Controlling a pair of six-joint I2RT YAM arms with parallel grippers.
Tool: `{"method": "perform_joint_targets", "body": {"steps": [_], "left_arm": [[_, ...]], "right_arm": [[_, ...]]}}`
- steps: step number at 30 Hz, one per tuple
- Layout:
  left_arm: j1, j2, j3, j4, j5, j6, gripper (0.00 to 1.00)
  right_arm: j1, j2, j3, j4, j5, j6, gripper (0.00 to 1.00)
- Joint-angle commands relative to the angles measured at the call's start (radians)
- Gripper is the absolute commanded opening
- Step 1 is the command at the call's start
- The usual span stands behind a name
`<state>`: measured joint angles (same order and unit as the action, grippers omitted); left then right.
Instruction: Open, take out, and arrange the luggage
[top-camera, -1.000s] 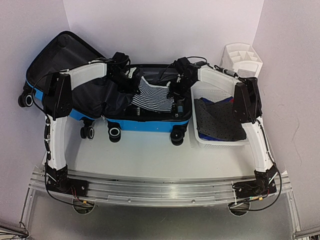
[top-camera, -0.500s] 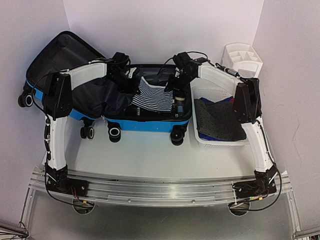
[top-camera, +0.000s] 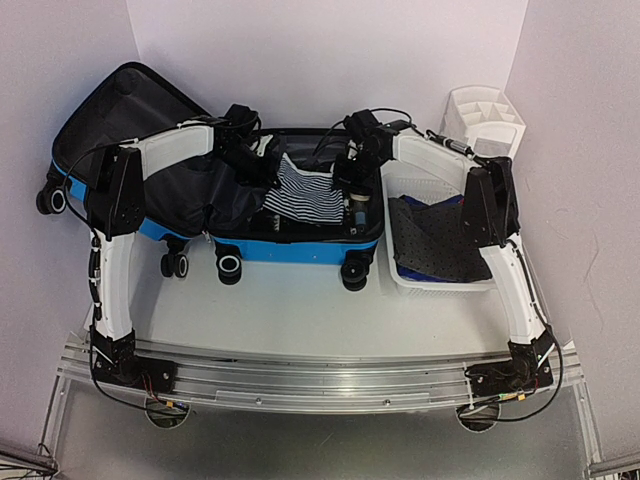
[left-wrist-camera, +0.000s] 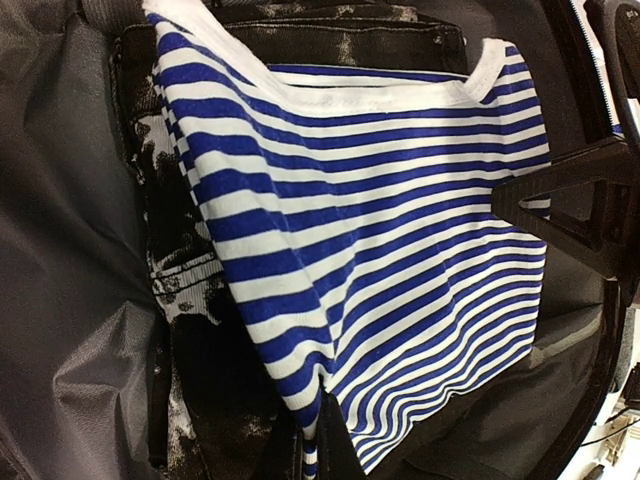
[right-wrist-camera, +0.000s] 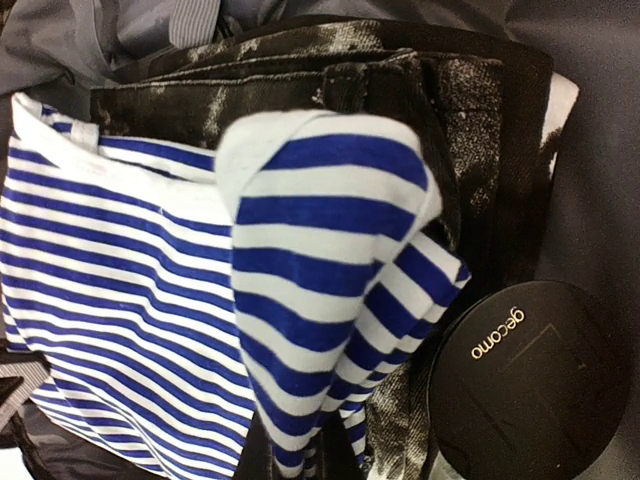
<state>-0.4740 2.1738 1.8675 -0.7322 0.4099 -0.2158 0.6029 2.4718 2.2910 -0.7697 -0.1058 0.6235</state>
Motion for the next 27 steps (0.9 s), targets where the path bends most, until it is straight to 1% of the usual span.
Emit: {"method": "perform_joint_targets", "body": {"steps": [1, 6, 16, 21, 27], "left_arm": [[0.003, -0.043, 0.015, 0.015, 0.01, -0.004, 0.0], [0.003, -0.06, 0.047, 0.001, 0.012, -0.002, 0.0], [0.002, -0.108, 0.201, -0.037, 0.051, -0.032, 0.0], [-0.012, -0.117, 0.211, -0.028, 0.082, -0.077, 0.0], [-0.042, -0.107, 0.232, -0.027, 0.094, -0.098, 0.0]], "right_arm": [[0.006, -0.003, 0.013, 0.016, 0.003, -0.005, 0.0], [0.006, -0.055, 0.011, 0.015, 0.021, -0.027, 0.0], [-0.01, -0.195, 0.043, 0.017, 0.047, -0.058, 0.0], [-0.024, -0.229, 0.032, 0.017, 0.051, -0.062, 0.0], [-0.025, -0.246, 0.01, 0.016, 0.042, -0.041, 0.0]]}}
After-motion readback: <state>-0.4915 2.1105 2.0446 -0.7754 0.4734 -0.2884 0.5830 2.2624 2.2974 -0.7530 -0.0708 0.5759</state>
